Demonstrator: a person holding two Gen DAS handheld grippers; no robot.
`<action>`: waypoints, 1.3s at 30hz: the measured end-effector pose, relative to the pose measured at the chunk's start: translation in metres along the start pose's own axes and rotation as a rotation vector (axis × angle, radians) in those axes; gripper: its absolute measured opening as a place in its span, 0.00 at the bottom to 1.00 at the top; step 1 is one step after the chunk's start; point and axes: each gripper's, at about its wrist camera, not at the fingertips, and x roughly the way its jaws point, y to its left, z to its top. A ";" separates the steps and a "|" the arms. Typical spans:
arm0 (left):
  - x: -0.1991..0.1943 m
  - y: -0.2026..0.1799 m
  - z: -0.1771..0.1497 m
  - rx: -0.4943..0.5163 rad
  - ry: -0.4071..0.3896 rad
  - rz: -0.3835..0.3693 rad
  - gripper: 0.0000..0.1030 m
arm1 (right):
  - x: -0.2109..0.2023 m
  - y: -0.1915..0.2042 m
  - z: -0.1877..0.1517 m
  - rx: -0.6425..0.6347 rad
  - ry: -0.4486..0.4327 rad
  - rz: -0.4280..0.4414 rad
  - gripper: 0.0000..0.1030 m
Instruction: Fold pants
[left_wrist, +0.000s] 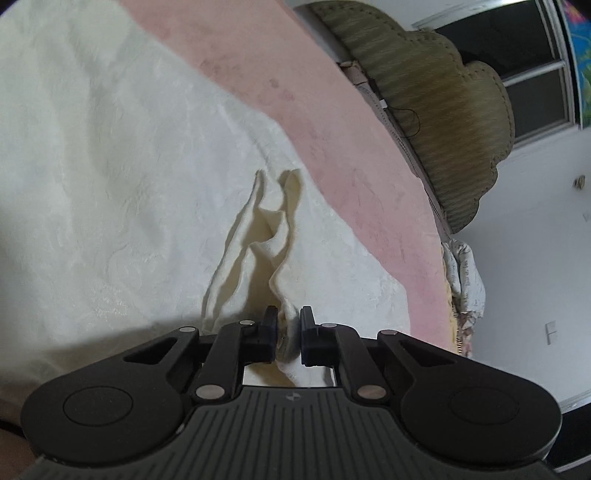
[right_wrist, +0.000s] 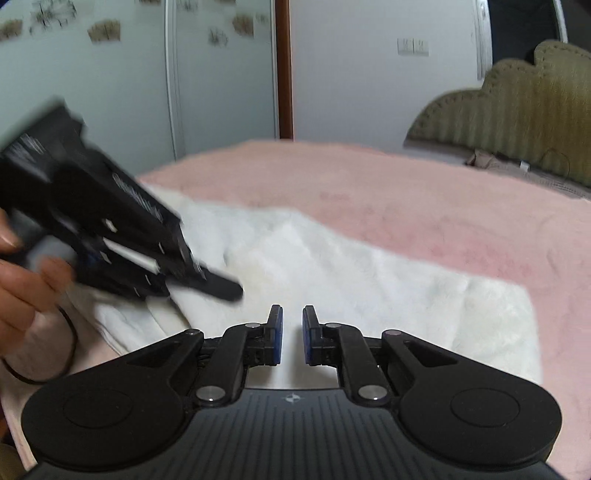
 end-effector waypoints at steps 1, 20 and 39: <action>-0.010 -0.005 -0.004 0.034 -0.019 0.000 0.11 | -0.001 0.005 0.000 0.003 -0.001 0.027 0.10; -0.029 -0.005 -0.025 0.184 -0.039 0.082 0.15 | -0.011 -0.005 -0.011 0.051 0.017 0.032 0.12; 0.020 -0.061 -0.033 0.554 -0.054 0.291 0.16 | -0.006 -0.054 0.011 0.180 0.024 -0.104 0.24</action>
